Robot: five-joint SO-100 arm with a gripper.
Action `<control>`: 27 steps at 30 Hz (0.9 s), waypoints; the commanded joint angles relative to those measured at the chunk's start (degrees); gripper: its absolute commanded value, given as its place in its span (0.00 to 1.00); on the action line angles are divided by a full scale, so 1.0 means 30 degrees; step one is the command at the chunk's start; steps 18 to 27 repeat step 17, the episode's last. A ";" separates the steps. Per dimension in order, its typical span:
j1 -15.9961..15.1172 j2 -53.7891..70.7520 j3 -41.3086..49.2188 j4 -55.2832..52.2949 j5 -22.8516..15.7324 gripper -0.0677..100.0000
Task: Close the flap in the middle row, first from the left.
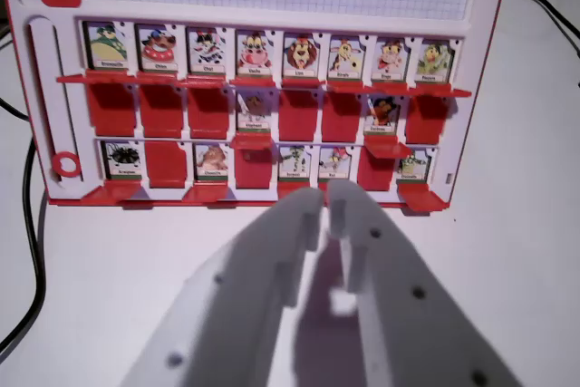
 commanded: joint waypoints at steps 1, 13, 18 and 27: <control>-0.0088 0.1143 -0.0879 0.0000 0.0029 0.00; -0.0146 0.1172 -0.0586 0.0000 0.0117 0.00; -0.0146 0.1172 -0.0469 -0.0059 0.0146 0.00; -0.0146 0.1172 -0.0469 -0.0059 0.0146 0.00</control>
